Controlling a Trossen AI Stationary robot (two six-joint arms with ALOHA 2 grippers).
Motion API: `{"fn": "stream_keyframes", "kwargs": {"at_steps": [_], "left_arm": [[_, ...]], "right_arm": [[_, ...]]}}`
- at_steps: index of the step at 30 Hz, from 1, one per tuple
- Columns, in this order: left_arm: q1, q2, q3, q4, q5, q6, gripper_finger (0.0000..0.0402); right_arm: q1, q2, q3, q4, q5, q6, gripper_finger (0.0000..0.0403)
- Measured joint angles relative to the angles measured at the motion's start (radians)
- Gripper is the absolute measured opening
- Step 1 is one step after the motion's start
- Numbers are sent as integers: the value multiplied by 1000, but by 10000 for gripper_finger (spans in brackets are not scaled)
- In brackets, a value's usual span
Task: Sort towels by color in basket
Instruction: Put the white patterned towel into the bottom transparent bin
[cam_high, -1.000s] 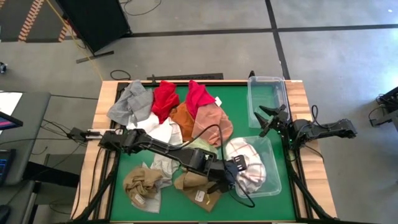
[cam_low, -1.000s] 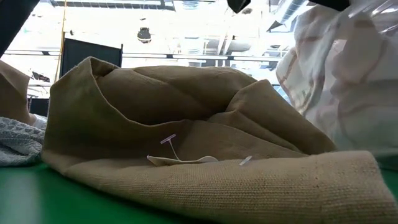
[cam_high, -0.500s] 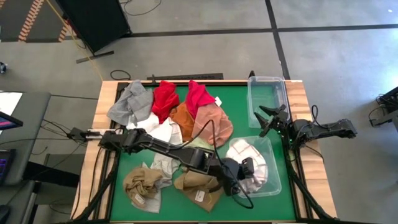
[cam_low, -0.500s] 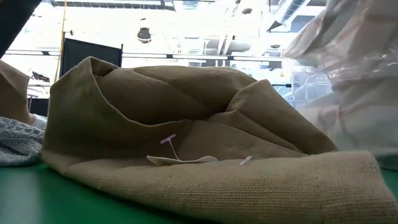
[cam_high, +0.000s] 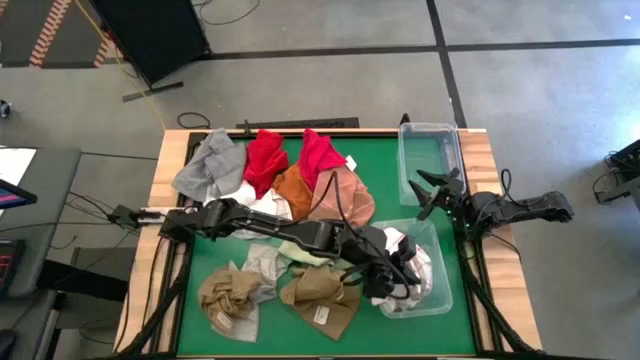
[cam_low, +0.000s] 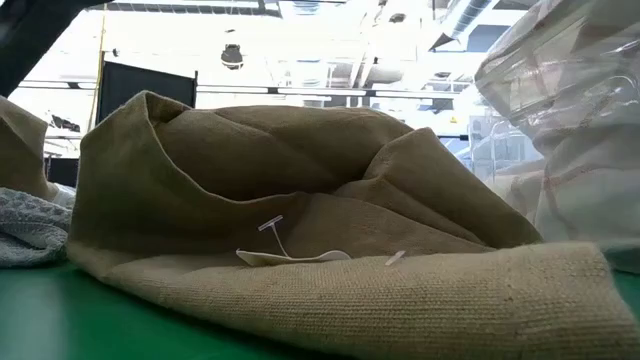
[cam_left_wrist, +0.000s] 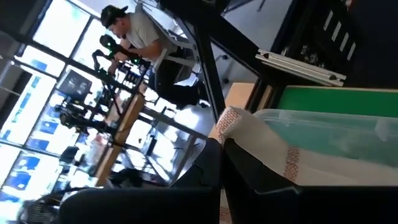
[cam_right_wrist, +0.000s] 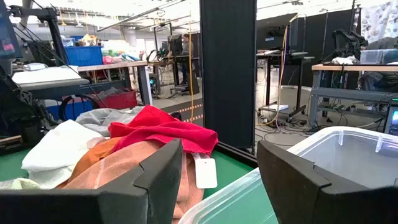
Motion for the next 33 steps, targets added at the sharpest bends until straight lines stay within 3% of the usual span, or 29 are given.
{"fn": "stream_keyframes", "kwargs": {"at_steps": [5,20,25,33], "left_arm": [[21,2,-73,104,62,-53,0],[49,4,-222,131,87,-78,3],[56,3,-222,138,82,-104,46],[56,3,-207,147,79,-122,153]], "right_arm": [[0,0,0,0,0,0,237],[0,0,0,0,0,0,237],[0,0,0,0,0,0,237],[0,0,0,0,0,0,237]]}}
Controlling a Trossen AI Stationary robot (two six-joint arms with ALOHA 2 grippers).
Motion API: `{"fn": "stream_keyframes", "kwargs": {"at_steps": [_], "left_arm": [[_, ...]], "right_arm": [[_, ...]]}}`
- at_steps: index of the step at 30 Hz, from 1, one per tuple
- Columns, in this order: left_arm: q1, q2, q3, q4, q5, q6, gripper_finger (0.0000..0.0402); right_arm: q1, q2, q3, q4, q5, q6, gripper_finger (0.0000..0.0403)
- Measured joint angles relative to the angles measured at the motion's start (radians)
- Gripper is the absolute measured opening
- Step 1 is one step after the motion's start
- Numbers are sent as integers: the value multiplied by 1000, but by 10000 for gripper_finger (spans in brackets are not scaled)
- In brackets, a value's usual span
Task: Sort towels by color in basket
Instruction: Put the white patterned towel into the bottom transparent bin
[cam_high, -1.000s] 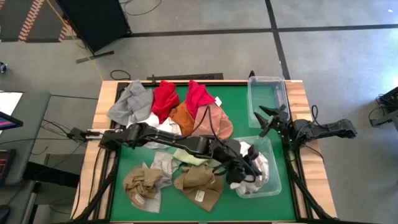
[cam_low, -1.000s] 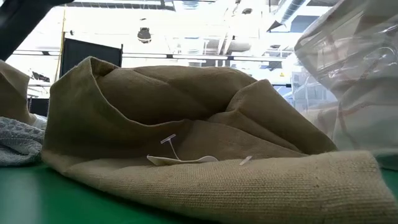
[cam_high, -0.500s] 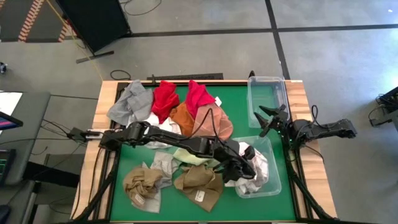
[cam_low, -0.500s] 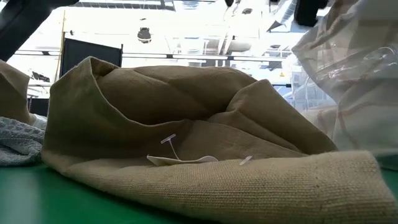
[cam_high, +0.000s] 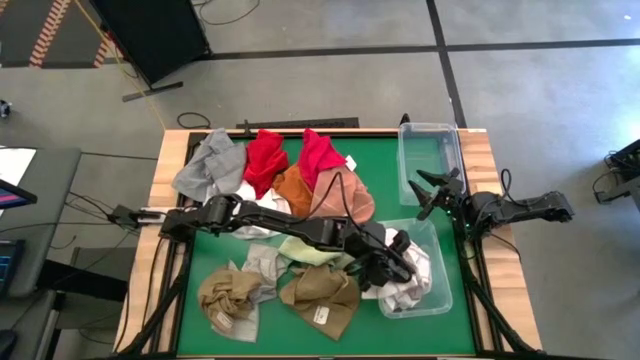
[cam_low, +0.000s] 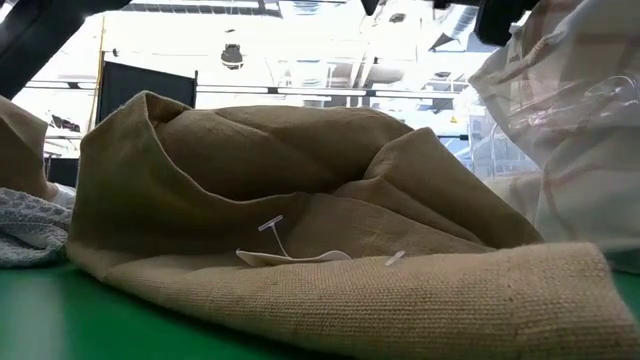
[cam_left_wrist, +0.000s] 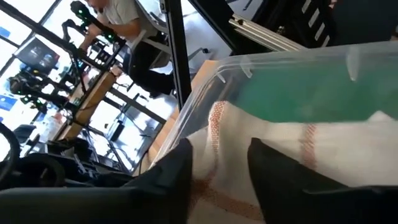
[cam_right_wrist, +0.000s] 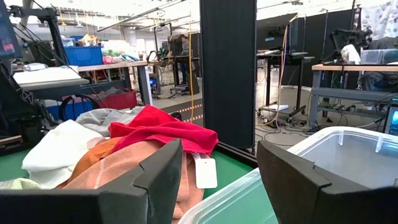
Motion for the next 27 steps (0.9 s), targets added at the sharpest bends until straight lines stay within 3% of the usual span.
{"fn": "stream_keyframes", "kwargs": {"at_steps": [4,7,12,16,27], "left_arm": [[-4,-3,54,-14,-3,-31,185],[-10,-6,116,-112,-27,-25,193],[-15,-8,262,-445,-94,2,191],[-9,-37,245,-579,-139,-59,190],[29,28,236,-600,-149,-183,176]], "right_arm": [[0,0,0,0,0,0,237],[0,0,0,0,0,0,237],[0,0,0,1,0,0,237],[0,1,0,-1,0,0,237],[0,1,0,-50,0,0,237]]}}
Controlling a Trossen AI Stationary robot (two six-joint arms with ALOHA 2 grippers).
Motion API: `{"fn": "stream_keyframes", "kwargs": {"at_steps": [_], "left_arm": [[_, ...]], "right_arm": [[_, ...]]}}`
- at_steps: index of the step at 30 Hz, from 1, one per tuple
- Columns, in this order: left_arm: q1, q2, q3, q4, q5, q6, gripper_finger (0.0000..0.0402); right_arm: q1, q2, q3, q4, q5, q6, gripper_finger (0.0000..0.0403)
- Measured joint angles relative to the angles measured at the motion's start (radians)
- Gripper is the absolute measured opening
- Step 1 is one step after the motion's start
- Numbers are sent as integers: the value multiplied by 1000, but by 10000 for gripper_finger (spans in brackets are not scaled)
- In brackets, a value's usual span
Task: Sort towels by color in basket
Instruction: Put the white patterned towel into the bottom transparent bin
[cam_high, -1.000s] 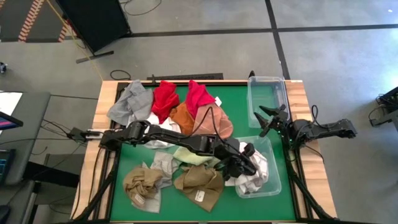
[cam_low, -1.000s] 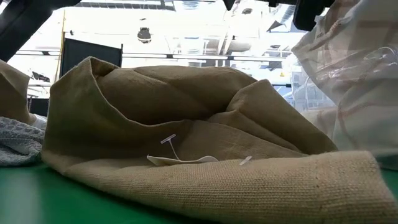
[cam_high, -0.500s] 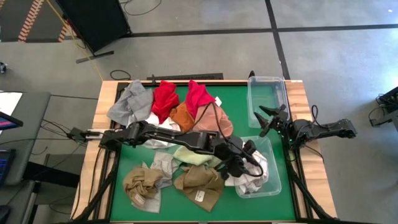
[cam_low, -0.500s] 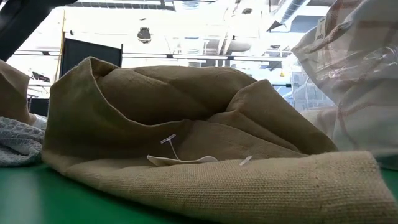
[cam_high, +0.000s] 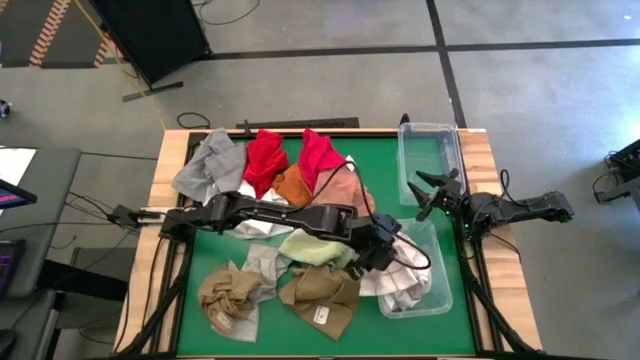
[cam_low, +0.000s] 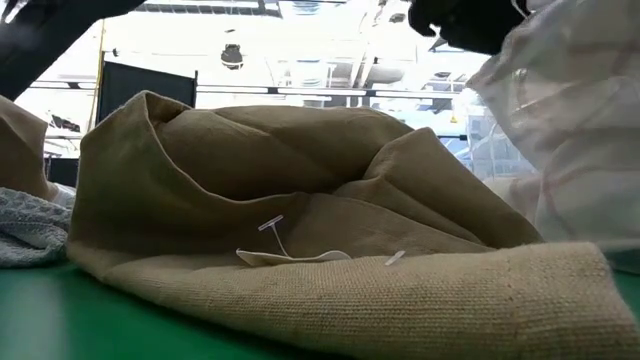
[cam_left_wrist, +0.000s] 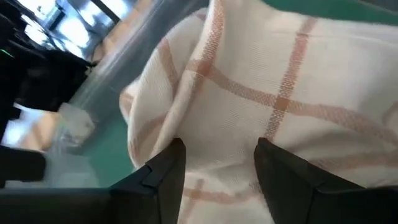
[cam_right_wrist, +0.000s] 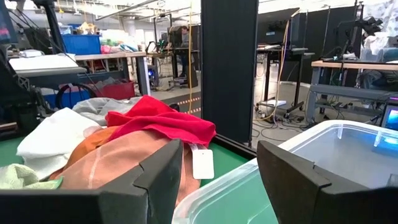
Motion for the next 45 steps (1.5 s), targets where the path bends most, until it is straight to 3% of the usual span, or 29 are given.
{"fn": "stream_keyframes", "kwargs": {"at_steps": [12,20,23,33,45], "left_arm": [[4,44,0,174,28,-20,59],[4,38,2,248,84,-37,7],[4,51,4,264,94,-44,2],[6,70,6,25,15,-16,2],[1,80,6,-68,40,-9,2]], "right_arm": [[0,-1,0,-4,-1,0,237],[0,-1,0,-5,-1,0,237],[0,-1,0,-5,-1,0,237],[0,0,0,-5,-2,7,237],[0,0,0,-4,-2,6,237]]}}
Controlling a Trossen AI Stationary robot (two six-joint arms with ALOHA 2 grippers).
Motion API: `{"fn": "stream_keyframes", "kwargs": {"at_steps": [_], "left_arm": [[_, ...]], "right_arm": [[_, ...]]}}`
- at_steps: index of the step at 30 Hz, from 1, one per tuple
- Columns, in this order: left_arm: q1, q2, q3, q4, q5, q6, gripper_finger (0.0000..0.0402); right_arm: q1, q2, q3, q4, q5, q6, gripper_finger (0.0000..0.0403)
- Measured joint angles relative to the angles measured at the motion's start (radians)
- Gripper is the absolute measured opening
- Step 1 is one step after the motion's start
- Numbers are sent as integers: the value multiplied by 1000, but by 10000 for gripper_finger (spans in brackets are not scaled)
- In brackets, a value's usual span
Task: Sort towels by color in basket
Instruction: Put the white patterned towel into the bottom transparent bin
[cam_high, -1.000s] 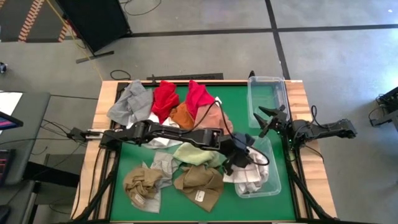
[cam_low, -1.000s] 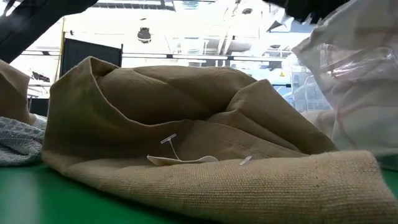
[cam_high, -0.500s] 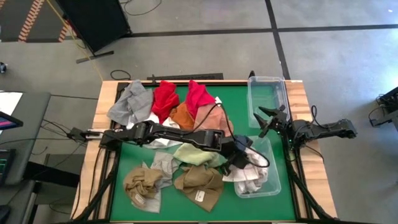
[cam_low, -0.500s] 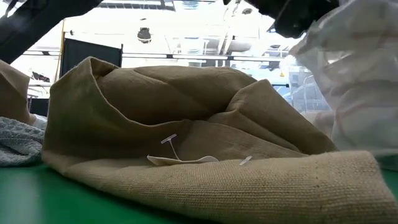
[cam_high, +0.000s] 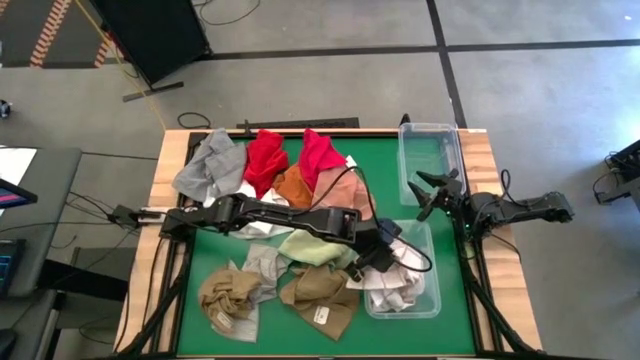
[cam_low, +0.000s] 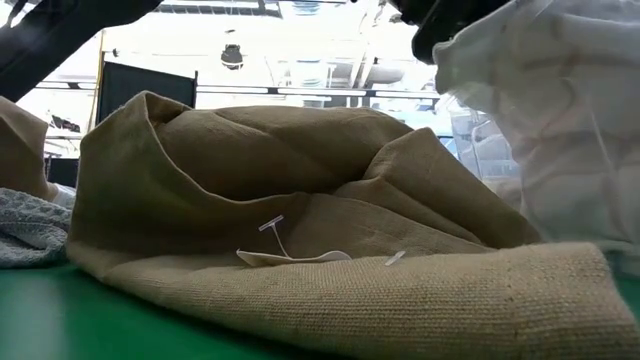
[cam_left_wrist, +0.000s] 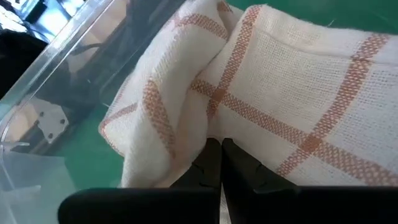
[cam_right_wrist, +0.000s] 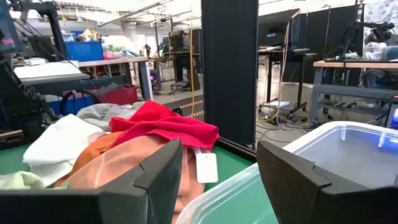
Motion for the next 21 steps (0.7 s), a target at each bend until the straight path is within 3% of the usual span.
{"fn": "stream_keyframes", "kwargs": {"at_steps": [7,12,21], "left_arm": [[-2,4,-9,-104,-8,6,2],[-6,13,-12,-20,-17,11,9],[-23,9,12,137,-25,21,103]], "right_arm": [[0,2,0,-8,3,-18,237],[0,-1,0,-8,1,-13,237],[0,-1,0,-7,1,-9,237]]}}
